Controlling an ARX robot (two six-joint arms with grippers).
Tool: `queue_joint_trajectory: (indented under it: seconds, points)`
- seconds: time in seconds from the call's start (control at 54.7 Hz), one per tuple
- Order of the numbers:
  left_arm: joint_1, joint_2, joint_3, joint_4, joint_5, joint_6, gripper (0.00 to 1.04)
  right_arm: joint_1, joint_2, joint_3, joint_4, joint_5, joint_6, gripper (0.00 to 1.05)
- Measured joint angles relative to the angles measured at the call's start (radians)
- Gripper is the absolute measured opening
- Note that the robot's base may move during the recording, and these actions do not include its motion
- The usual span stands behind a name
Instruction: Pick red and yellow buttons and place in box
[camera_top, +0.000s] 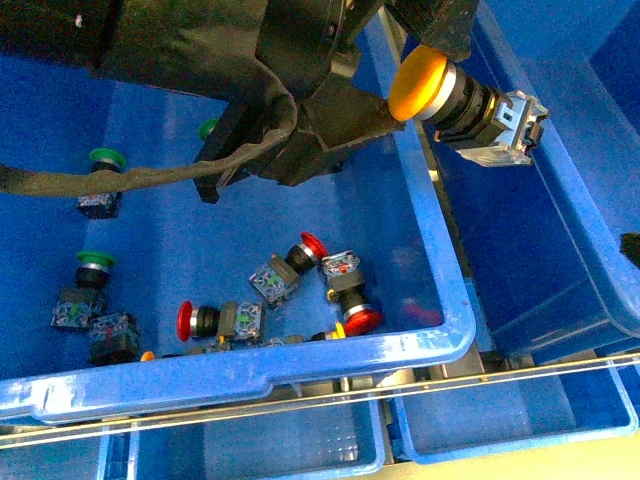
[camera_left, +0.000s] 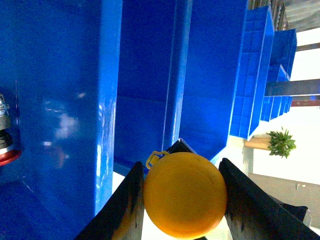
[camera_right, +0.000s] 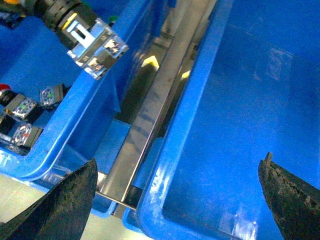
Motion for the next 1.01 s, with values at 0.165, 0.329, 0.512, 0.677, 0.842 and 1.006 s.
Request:
queue_joint_trajectory:
  seconds: [0.165, 0.329, 0.512, 0.677, 0.842, 1.006]
  points:
    - [0.000, 0.001, 0.000, 0.000, 0.000, 0.002, 0.36, 0.035, 0.100, 0.010, 0.103, -0.007, -0.055, 0.98]
    - [0.001, 0.003, 0.000, 0.002, 0.000, 0.003, 0.36, 0.071, 0.227, 0.034, 0.226, -0.005, -0.108, 0.98]
    - [0.001, 0.006, 0.000, 0.002, 0.000, 0.007, 0.36, 0.116, 0.366, 0.082, 0.330, -0.027, -0.157, 0.98]
    - [0.001, 0.010, 0.000, 0.000, 0.000, 0.012, 0.36, 0.107, 0.477, 0.111, 0.394, -0.063, -0.219, 0.98]
    - [0.001, 0.015, 0.002, 0.000, -0.001, 0.015, 0.36, 0.079, 0.519, 0.114, 0.430, -0.083, -0.265, 0.98]
    - [0.002, 0.025, 0.003, 0.000, -0.002, 0.016, 0.36, 0.068, 0.559, 0.130, 0.447, -0.096, -0.309, 0.98]
